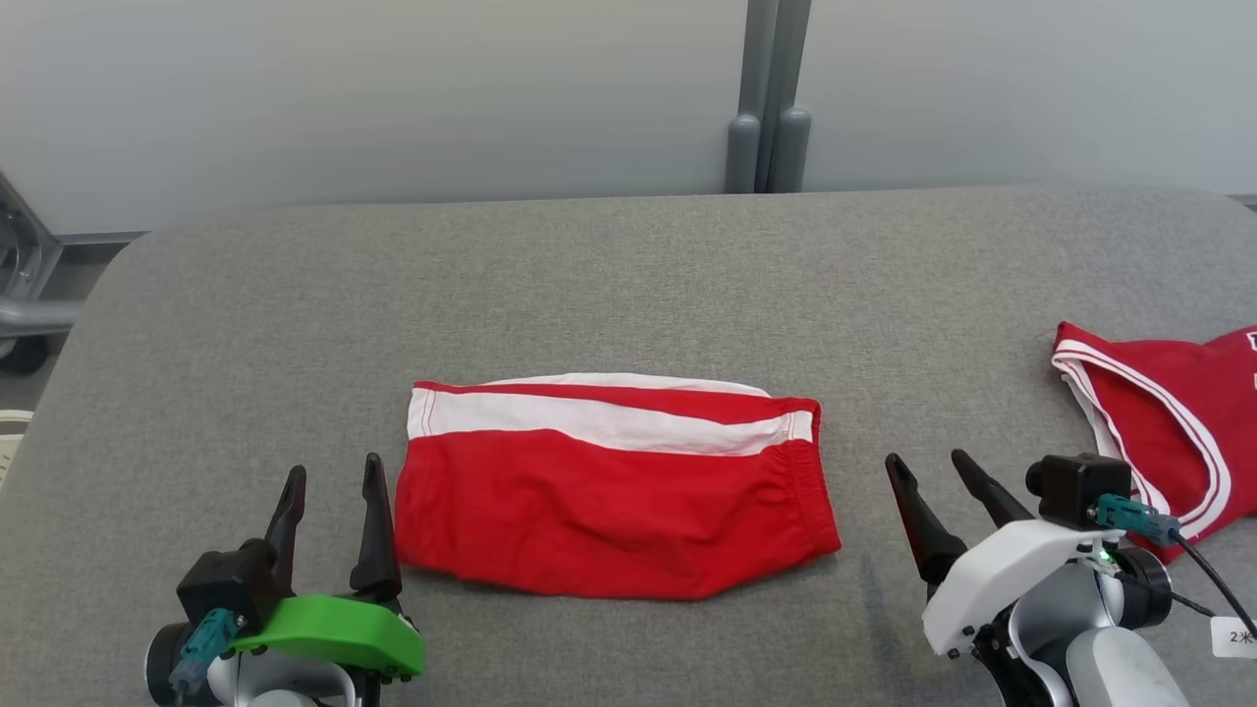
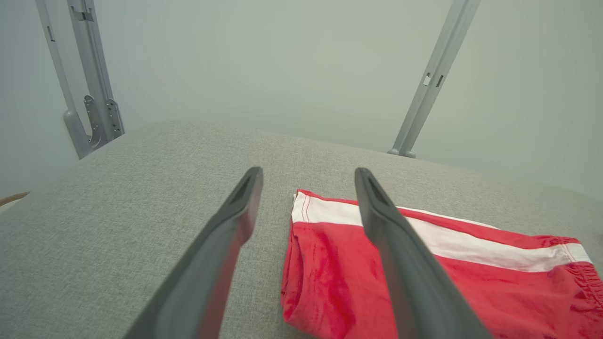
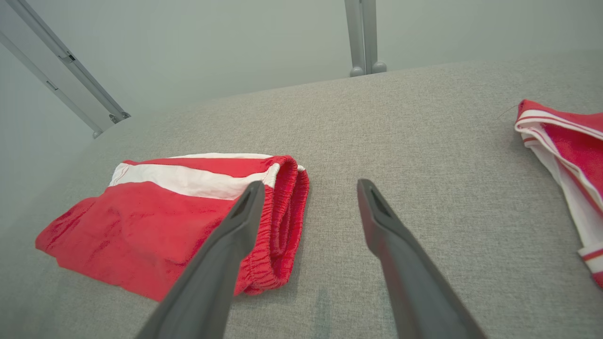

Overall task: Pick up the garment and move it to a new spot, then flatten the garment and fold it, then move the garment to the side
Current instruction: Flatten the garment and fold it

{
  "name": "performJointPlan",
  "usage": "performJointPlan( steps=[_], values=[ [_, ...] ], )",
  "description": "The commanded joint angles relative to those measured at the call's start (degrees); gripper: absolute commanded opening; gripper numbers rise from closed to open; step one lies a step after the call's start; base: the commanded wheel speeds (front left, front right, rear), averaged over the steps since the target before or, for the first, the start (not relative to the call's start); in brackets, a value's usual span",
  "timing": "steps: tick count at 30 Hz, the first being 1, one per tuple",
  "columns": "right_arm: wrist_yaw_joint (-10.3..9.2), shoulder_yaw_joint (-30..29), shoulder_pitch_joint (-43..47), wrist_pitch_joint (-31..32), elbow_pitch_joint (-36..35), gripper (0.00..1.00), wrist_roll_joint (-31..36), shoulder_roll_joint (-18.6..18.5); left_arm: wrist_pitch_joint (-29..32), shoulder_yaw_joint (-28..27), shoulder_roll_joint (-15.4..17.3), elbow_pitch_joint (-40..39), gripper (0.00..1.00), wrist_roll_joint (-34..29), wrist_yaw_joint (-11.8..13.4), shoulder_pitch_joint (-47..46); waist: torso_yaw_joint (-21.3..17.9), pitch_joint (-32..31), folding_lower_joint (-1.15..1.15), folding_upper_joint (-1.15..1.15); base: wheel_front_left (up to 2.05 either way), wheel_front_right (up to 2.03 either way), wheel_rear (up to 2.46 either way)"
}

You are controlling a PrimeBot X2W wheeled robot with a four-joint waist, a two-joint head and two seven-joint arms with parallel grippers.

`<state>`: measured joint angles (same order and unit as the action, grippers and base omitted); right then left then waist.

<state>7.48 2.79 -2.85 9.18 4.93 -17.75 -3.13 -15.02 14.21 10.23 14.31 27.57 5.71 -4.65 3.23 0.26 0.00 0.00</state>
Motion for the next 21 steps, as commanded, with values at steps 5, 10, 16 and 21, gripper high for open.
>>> performJointPlan(
  steps=[5,10,16,21],
  values=[
    [0.02,0.21,-1.12,3.70,3.59,1.00,-0.15,-1.63,0.68,1.32,0.22,-2.12,1.00,-1.29,0.48,1.06,2.60,-0.92,0.00,0.00,0.00,0.00,0.00],
    [0.02,0.80,-3.37,5.36,7.30,1.00,-1.13,-2.53,0.84,2.65,-0.28,-2.99,1.00,-1.86,0.76,1.46,4.49,-0.79,0.00,0.00,0.00,0.00,0.00],
    [0.02,1.33,-6.97,6.78,12.09,1.00,-2.00,-2.87,0.91,3.54,-1.12,-3.75,1.00,-1.80,0.86,1.63,6.43,-0.01,0.00,0.00,0.00,0.00,0.00],
    [0.02,1.64,-10.40,7.19,17.97,1.00,-2.42,-3.48,0.81,4.13,-1.68,-3.60,1.00,-1.79,0.70,0.62,8.57,1.13,0.00,0.00,0.00,0.00,0.00]
  ],
)
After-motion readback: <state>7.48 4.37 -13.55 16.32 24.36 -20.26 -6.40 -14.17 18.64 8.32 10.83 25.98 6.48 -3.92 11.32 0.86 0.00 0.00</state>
